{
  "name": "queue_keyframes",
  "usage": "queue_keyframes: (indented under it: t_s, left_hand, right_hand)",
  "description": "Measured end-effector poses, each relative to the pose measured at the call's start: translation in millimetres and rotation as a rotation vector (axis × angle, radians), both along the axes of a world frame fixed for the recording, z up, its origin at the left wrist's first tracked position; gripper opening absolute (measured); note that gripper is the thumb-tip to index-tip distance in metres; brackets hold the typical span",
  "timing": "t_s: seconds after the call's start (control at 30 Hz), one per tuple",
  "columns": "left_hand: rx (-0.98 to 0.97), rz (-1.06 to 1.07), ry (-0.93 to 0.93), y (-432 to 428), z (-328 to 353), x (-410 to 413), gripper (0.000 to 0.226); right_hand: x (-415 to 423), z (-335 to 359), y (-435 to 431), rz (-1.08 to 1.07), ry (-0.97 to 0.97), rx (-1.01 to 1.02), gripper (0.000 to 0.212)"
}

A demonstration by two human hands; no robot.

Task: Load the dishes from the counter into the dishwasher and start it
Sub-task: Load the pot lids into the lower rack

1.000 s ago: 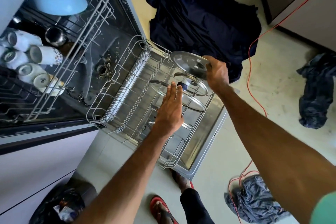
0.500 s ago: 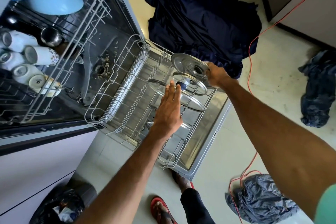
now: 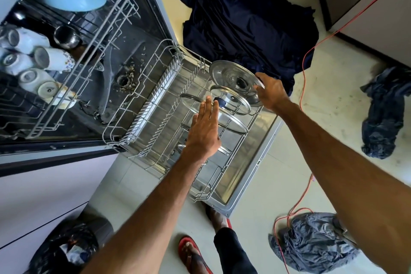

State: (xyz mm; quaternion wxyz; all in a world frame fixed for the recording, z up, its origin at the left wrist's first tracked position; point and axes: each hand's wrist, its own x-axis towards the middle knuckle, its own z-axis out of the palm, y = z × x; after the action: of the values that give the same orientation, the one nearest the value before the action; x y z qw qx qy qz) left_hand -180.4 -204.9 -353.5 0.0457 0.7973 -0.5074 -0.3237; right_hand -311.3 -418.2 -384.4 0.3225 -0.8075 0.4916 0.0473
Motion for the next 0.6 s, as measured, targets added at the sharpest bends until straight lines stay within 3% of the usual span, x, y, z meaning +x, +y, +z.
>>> queue_keyframes:
  t_s: [0.07, 0.17, 0.2, 0.5, 0.6]
  left_hand:
    - [-0.011, 0.007, 0.005, 2.4, 4.6, -2.0, 0.105]
    - [-0.019, 0.010, -0.007, 8.5, 11.6, -6.3, 0.103]
    - [-0.019, 0.012, -0.012, 11.6, 13.4, -7.0, 0.103]
    - [-0.084, 0.154, -0.004, 36.7, 30.0, -15.0, 0.098]
    - [-0.060, 0.202, -0.034, 47.3, 39.8, -24.3, 0.093]
  right_hand:
    - [-4.1, 6.6, 1.8, -0.015, -0.040, 0.046, 0.049]
    - [-9.9, 15.4, 10.6, 0.015, -0.156, 0.056, 0.108]
    - [-11.1, 17.4, 15.4, 0.018, -0.203, 0.043, 0.117]
    - [-27.4, 22.8, 52.5, 0.087, -0.399, -0.067, 0.086]
    - [-41.2, 24.8, 72.1, 0.137, -0.433, -0.087, 0.085]
